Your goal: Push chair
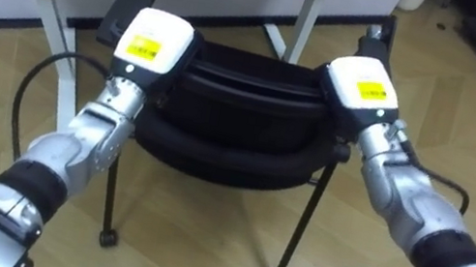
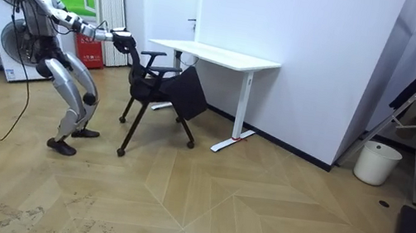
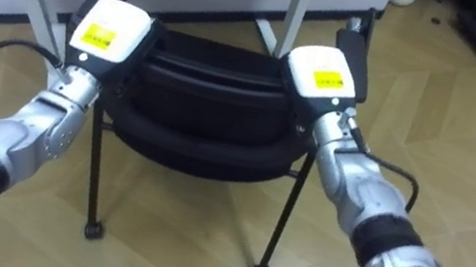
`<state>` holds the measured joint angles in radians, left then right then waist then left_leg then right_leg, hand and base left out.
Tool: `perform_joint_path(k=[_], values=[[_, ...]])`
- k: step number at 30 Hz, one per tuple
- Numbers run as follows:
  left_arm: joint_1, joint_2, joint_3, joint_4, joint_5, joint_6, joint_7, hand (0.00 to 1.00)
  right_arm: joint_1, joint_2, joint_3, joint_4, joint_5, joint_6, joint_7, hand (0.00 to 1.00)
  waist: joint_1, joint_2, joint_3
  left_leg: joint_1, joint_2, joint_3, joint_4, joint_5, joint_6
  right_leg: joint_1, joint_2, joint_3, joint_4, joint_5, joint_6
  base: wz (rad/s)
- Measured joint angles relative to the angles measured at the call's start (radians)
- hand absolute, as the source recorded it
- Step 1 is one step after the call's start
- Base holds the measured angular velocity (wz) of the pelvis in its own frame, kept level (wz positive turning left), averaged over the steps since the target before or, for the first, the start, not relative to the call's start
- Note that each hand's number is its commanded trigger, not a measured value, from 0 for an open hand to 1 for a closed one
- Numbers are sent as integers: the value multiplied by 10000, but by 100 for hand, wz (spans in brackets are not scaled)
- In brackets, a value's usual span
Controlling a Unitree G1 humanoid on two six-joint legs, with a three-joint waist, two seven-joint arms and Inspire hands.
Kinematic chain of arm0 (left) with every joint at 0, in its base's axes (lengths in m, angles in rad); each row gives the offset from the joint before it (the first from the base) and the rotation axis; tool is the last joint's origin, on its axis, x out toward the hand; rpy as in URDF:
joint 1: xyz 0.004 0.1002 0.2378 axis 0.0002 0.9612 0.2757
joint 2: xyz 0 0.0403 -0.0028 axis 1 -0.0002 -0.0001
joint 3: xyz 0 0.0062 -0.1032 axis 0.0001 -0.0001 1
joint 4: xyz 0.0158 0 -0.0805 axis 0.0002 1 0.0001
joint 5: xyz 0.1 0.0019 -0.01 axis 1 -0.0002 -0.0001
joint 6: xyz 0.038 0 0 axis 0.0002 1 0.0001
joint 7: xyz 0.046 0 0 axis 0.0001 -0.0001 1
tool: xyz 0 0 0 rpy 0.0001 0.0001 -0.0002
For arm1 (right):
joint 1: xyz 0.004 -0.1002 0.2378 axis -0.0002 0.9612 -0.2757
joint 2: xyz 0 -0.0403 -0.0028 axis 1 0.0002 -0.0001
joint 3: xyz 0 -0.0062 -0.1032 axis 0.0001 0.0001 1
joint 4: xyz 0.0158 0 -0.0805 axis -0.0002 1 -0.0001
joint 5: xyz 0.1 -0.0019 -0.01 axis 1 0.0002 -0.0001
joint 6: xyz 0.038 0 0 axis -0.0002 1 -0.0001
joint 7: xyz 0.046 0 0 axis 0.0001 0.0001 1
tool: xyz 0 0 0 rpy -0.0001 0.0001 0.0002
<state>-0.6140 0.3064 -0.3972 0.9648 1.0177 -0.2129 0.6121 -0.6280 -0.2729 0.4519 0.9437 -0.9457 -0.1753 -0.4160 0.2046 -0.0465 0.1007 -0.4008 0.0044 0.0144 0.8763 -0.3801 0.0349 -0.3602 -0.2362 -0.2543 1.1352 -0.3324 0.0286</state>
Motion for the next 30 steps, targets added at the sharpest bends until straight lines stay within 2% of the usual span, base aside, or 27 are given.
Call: perform_joint_path(k=[1, 2, 3, 4, 5, 6, 7, 8, 10, 11, 13, 14, 16, 17, 18, 26, 30], values=[[-2, -38, 43, 25, -4, -71, 100, 100, -10, 6, 70, -79, 11, 31, 0, 100, 121, 51, 0, 41, -21, -217, -67, -19, -41, -95, 111, 34, -100, -151, 27, -43], [1, -31, 120, 65, -14, -74, 207, 100, -94, 59, 118, -84, 8, 81, -3, 100, 278, 112, 36, 100, -30, -473, -117, -60, -144, -177, 263, 65, -605, -555, 26, -48], [3, -24, 183, 117, -6, -85, 276, 100, -153, 107, 174, -78, -1, 160, -2, 100, 350, 207, 67, 114, -37, -734, -117, -77, -220, -225, 370, 52, -964, -655, 12, -32], [-12, 0, 273, 298, 8, -133, 464, 100, -208, 202, 179, -93, -76, 244, -3, 100, 472, 366, 26, 110, -49, -1302, -143, -89, -436, -294, 630, 73, -2068, -671, 4, 0], [-34, 80, 283, 341, 21, -128, 584, 100, -229, 271, 178, -120, -79, 244, -3, 100, 486, 226, -61, 47, -133, -1770, -261, -63, -659, -476, 757, 207, -3109, -533, 6, 22], [-29, 108, 292, 339, 29, -103, 630, 100, -233, 322, 176, -118, -77, 249, -3, 100, 496, 133, -136, 13, -173, -2031, -285, -45, -795, -466, 756, 113, -3195, -397, -52, 53], [-37, 150, 299, 337, 38, -53, 666, 100, -241, 433, 163, -108, -70, 351, 0, 100, 478, -4, -188, -48, -161, -2199, -358, 23, -986, -273, 796, -242, -3243, -292, -345, 72], [-43, 167, 299, 337, 38, -18, 668, 100, -241, 431, 151, -108, -52, 364, 18, 100, 449, -81, -169, 6, -49, -2244, -368, 55, -1182, -115, 759, -555, -3171, -168, -747, 69], [-25, 61, 270, 272, 41, 114, 655, 100, -250, 375, 151, -99, -18, 378, 46, 100, 399, -60, -168, 40, 213, -2200, -387, 93, -1285, 140, 764, -1017, -3148, -402, -961, 57], [-36, 6, 270, 206, 41, 215, 664, 100, -315, 320, 154, -95, -1, 375, 68, 100, 392, -95, -137, 45, 329, -2164, -453, 141, -1364, 192, 760, -1199, -3111, -525, -1076, 46], [-41, -10, 289, 156, 30, 305, 745, 100, -454, 269, 185, -98, -1, 363, 155, 100, 399, -152, -63, 80, 421, -2043, -501, 255, -1510, 241, 678, -1384, -2977, -702, -1280, 27], [-35, -40, 310, 155, 22, 322, 775, 100, -488, 235, 222, -108, -1, 353, 187, 100, 410, -166, -51, 96, 423, -2026, -502, 272, -1534, 270, 612, -1484, -2862, -824, -1400, 19], [-18, -54, 342, 116, 17, 342, 808, 100, -531, 204, 240, -140, -1, 346, 220, 100, 421, -205, -21, 101, 422, -1967, -506, 280, -1548, 282, 501, -1600, -2704, -1020, -1488, 16], [-7, -58, 373, 32, 4, 397, 815, 100, -597, 178, 246, -166, -1, 345, 254, 100, 401, -228, 14, 89, 421, -1902, -511, 295, -1576, 271, 433, -1641, -2603, -1136, -1496, 16], [3, -66, 376, 0, 4, 427, 815, 100, -605, 158, 246, -177, -1, 345, 258, 100, 405, -228, 16, 87, 421, -1901, -517, 304, -1591, 268, 427, -1654, -2593, -1172, -1494, 11], [240, -223, 388, -451, -49, 817, 834, 100, -656, -35, 286, -278, -29, 311, 262, 100, 408, -175, -14, 92, 355, -1828, -771, 331, -1608, 289, 358, -1689, -2595, -1333, -1413, 8], [272, -260, 378, -456, -112, 855, 830, 100, -659, -53, 288, -285, -73, 311, 270, 100, 398, -120, -43, 143, 345, -1790, -757, 330, -1606, 333, 346, -1693, -2592, -1367, -1373, 5]])
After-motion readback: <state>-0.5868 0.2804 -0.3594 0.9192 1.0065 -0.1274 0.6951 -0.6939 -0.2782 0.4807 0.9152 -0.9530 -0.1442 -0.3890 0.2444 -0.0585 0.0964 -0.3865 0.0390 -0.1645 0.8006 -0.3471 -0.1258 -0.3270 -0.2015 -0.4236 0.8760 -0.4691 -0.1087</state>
